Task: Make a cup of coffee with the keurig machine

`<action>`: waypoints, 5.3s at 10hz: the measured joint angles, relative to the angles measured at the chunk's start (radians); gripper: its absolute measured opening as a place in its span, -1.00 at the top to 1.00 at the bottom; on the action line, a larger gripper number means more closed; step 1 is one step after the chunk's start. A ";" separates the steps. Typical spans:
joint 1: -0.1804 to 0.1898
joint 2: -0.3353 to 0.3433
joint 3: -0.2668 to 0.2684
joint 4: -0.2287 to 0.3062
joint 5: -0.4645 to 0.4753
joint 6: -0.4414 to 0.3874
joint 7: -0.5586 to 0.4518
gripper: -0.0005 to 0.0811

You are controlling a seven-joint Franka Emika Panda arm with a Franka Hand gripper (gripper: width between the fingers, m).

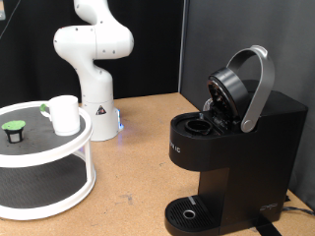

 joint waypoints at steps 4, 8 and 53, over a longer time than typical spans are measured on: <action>-0.001 0.057 -0.005 -0.103 -0.008 0.153 0.050 -0.98; -0.001 0.076 -0.021 -0.186 -0.049 0.277 0.022 -0.98; 0.100 0.231 -0.293 -0.404 0.018 0.683 -0.581 -0.12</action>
